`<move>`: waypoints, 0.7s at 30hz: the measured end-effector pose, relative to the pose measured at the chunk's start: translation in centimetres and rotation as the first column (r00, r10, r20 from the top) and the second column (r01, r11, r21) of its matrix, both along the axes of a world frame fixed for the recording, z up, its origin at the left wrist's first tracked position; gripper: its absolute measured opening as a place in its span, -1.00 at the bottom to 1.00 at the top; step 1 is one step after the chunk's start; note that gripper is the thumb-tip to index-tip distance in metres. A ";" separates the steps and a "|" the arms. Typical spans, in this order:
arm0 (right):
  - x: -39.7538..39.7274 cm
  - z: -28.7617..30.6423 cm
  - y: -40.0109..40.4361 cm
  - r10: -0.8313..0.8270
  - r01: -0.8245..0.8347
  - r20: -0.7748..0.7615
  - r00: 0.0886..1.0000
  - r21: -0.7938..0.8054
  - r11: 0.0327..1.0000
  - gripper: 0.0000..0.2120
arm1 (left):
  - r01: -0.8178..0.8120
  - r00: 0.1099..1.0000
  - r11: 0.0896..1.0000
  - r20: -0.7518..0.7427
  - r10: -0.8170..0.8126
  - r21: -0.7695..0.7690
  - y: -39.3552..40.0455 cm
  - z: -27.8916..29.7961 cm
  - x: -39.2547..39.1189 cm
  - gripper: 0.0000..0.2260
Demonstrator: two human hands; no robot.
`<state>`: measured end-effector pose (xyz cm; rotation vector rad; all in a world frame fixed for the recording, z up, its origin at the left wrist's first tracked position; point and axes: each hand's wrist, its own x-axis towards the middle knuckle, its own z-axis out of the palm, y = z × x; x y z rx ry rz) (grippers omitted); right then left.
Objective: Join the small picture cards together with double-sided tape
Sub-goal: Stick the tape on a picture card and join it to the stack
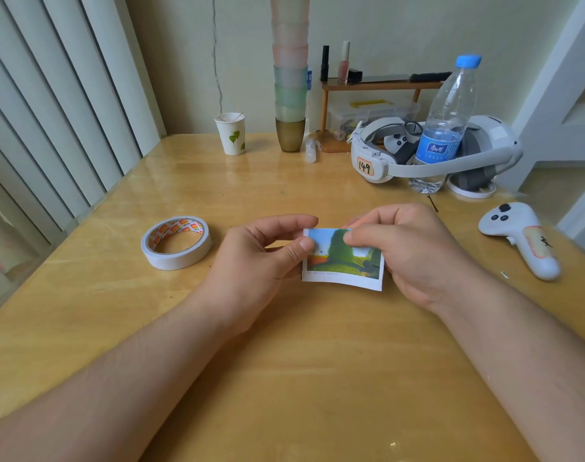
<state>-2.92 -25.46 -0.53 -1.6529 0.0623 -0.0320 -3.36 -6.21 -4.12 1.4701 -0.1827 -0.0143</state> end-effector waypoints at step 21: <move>-0.1 0.1 -0.8 0.021 -0.002 0.121 0.992 -0.158 0.987 -0.92 | -0.111 0.994 0.988 0.004 0.112 -0.105 0.3 1.1 0.1 -0.83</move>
